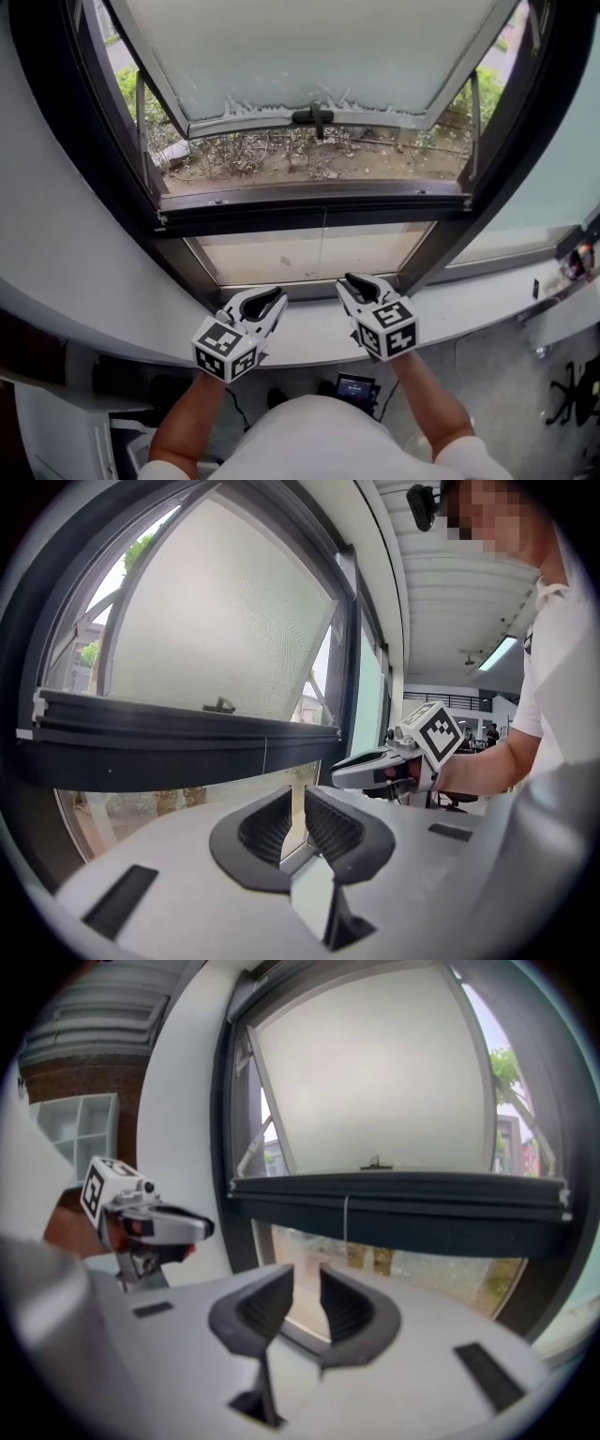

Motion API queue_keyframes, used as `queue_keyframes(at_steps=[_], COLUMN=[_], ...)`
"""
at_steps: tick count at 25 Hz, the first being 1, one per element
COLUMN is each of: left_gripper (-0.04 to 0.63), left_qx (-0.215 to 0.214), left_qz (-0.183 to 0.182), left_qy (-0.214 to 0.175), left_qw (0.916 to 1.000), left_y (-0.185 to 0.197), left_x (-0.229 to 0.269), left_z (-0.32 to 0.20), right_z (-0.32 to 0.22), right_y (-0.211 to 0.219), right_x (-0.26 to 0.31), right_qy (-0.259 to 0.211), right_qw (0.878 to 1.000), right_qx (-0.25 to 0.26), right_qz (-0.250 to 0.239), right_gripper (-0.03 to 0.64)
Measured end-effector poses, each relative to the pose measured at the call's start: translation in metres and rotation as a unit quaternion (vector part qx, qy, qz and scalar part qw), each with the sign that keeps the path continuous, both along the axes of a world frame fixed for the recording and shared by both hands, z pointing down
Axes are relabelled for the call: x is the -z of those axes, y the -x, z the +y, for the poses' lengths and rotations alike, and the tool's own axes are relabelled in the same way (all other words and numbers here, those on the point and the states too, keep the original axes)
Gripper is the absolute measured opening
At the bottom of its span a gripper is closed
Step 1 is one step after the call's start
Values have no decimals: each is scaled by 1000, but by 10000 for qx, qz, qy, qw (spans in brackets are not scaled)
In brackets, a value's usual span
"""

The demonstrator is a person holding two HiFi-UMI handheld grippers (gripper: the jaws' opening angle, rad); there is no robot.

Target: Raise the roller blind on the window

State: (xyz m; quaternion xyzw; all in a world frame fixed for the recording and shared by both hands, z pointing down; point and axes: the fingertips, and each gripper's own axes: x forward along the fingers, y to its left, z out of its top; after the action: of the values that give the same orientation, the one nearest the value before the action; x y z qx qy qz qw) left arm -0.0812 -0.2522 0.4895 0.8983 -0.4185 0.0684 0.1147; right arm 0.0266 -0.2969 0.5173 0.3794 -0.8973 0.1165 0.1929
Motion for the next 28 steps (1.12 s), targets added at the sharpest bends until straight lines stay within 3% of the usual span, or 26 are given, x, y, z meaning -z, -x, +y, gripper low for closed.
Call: queue_keyframes(at_steps=[16, 28], left_gripper=[86, 149], left_qx=[9, -143], left_qz=[-987, -2400], left_qy=[-500, -925], left_qw=[9939, 9662], left_y=[7, 14], left_x=[21, 19], left_z=[-55, -96], right_z=[-58, -102], right_y=[-5, -4], right_x=[28, 42], right_qy=[-815, -1536], right_qw=[9924, 9651], right_qx=[142, 334], right_qz=[906, 2097], right_gripper=[104, 132])
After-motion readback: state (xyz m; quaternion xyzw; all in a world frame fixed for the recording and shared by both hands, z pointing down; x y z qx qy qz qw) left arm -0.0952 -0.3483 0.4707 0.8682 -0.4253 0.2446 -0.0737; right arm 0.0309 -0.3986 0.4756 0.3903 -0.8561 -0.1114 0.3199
